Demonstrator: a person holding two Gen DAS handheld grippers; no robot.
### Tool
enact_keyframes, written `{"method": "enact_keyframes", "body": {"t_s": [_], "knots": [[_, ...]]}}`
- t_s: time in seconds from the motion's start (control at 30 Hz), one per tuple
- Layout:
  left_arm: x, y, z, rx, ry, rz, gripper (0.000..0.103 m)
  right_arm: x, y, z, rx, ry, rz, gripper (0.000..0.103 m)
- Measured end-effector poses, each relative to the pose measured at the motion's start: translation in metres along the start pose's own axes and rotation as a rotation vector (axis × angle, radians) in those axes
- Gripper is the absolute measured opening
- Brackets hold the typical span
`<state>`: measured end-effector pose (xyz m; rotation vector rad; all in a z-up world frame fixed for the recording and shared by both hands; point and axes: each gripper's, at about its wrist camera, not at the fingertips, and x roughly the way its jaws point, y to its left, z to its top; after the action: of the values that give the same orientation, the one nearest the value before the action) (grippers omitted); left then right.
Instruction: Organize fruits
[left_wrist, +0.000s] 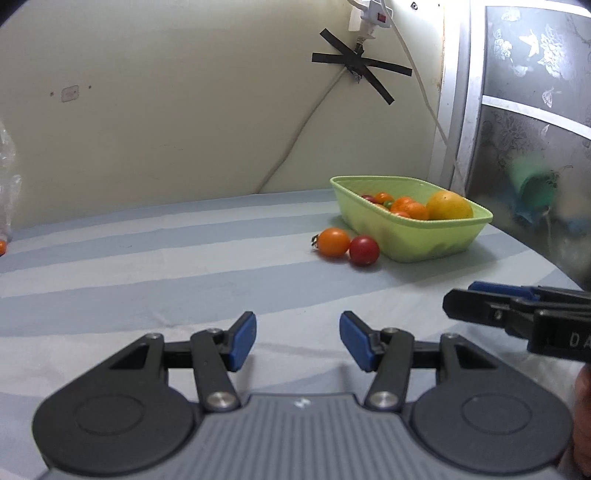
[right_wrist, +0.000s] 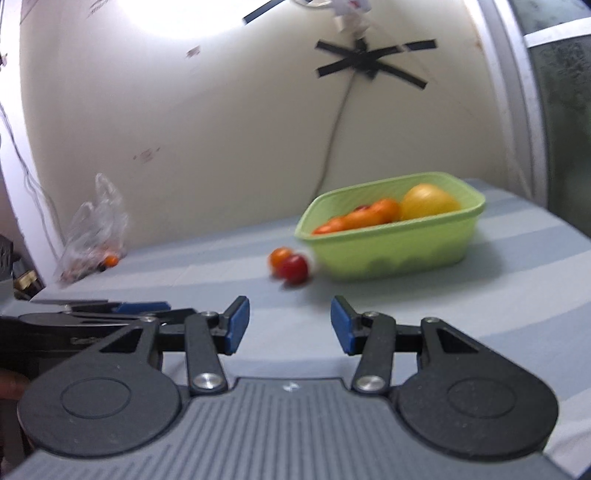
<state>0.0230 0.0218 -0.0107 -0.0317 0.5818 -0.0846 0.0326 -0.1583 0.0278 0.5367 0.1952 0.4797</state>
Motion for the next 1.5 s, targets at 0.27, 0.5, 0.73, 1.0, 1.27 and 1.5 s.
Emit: {"method": "enact_keyframes", "body": {"t_s": [0.27, 0.5, 0.73, 1.0, 1.27, 1.5], "knots": [[-0.005, 0.003, -0.006, -0.014, -0.015, 0.024, 0.051, -0.002, 0.015, -0.012, 0.002, -0.002, -0.035, 0.051], [-0.009, 0.001, -0.007, -0.002, -0.039, 0.04, 0.051, -0.01, 0.006, -0.016, 0.065, -0.046, -0.097, 0.051], [-0.013, 0.001, -0.01, 0.0, -0.065, 0.051, 0.051, -0.015, 0.0, -0.017, 0.103, -0.073, -0.115, 0.051], [-0.015, -0.001, -0.011, 0.017, -0.08, 0.054, 0.053, -0.02, -0.004, -0.018, 0.132, -0.103, -0.128, 0.051], [-0.015, 0.0, -0.01, 0.027, -0.082, 0.043, 0.054, -0.021, -0.004, -0.019, 0.144, -0.109, -0.128, 0.052], [-0.015, 0.0, -0.01, 0.028, -0.087, 0.042, 0.055, -0.021, -0.005, -0.019, 0.146, -0.11, -0.128, 0.052]]}}
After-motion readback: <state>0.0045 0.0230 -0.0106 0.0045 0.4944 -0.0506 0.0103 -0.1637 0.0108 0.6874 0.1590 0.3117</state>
